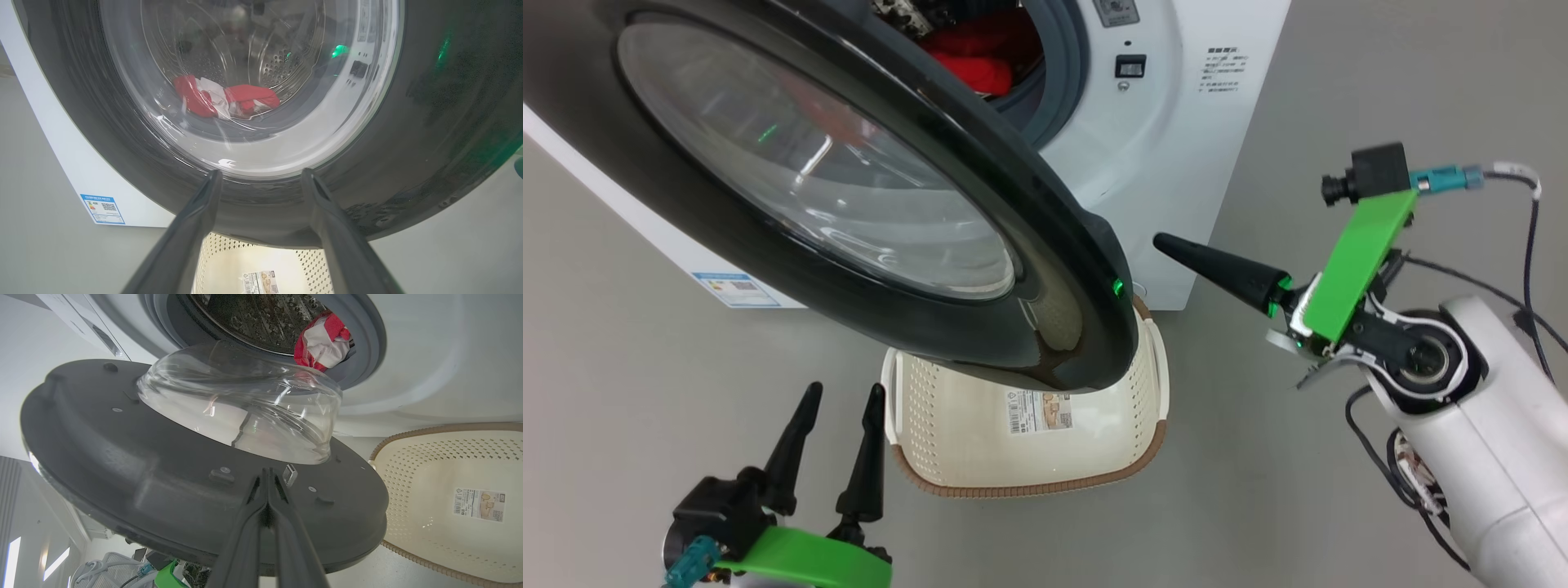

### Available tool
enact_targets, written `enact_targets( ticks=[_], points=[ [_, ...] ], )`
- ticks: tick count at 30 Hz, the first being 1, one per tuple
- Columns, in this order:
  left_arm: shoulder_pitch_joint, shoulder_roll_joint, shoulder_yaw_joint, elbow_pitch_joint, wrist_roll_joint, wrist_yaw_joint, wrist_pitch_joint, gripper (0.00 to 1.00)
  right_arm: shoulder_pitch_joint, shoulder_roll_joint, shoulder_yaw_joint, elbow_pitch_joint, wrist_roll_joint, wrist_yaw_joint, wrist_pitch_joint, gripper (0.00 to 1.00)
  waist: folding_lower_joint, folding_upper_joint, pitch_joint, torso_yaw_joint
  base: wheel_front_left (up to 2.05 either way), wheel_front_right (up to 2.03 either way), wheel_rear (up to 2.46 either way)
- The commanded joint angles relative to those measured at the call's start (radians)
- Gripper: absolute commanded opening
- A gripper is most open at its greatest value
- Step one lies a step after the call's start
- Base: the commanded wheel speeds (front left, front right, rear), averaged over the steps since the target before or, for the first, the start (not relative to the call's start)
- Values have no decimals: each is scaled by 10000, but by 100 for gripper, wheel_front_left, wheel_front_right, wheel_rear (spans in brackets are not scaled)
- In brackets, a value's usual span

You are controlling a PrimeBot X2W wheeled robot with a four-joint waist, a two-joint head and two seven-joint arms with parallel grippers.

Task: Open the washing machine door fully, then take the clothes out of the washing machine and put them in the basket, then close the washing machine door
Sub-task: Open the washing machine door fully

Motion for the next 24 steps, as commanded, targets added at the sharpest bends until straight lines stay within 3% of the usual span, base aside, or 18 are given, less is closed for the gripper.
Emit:
enact_targets(
  ticks=[1, 3, 24],
  points=[
    [154, 169, 406, -280, 84, -56, -122, 100, 327, -8, -9, -203, -219, 67, -250, 88, 0, -1, -51, -70, 0, 0, 0],
    [193, 169, 452, -284, 91, -56, -122, 100, 615, -48, -62, -174, -393, 67, -586, 100, 0, -1, -97, -116, 0, 0, 0],
    [638, 169, 958, -248, 145, -56, -122, 100, 3419, -464, 188, 87, -1809, 67, -3843, 100, 0, -1, -636, -660, 0, 0, 0]
  ],
)
